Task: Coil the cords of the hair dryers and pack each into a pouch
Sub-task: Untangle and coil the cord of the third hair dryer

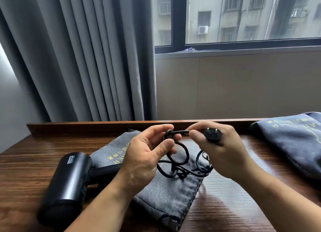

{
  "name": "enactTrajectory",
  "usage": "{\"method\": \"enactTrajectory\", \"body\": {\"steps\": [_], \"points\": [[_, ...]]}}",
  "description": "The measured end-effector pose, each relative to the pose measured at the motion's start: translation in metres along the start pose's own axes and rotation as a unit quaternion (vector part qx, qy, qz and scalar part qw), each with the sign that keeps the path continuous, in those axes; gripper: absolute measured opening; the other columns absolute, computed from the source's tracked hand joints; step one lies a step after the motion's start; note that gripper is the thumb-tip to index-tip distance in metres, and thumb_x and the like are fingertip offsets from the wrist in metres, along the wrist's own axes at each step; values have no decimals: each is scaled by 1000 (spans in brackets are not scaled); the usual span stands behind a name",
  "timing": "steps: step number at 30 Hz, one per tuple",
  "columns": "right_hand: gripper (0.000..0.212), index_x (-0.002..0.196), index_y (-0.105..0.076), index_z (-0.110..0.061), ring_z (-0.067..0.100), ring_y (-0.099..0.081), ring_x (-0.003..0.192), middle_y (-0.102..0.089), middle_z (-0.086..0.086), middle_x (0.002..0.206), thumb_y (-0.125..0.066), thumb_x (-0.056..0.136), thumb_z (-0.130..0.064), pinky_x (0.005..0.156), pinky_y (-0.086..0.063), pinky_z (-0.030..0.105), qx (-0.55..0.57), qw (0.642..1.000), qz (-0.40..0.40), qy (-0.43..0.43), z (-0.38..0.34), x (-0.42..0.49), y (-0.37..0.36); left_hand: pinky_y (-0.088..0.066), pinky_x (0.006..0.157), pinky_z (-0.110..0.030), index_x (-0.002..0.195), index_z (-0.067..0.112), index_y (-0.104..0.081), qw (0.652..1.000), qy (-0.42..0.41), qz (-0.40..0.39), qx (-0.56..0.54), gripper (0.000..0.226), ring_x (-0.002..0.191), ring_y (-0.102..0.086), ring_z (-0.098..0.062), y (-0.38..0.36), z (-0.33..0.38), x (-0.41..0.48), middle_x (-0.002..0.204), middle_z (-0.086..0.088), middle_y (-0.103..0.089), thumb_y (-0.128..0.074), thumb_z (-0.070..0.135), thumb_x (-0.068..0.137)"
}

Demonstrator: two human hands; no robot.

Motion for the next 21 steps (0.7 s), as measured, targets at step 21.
{"method": "enactTrajectory", "body": {"steps": [21], "points": [[10, 86, -65, -25, 12, -52, 58, -62, -9, 64, -75, 88, -26, 58, -47, 37, -45, 993, -78, -83, 4, -3, -16, -58, 90, -47, 124, 26, -63, 981, 16, -66, 183, 31, 95, -74, -25, -7, -8, -5, 107, -5, -76, -48, 22, 97]]}}
Point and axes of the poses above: each hand's wrist, its own x-axis towards the middle knuckle, its own y-axis out of the back of the hand, z = x × y, the point moved 4 cm from there along x, towards the middle knuckle
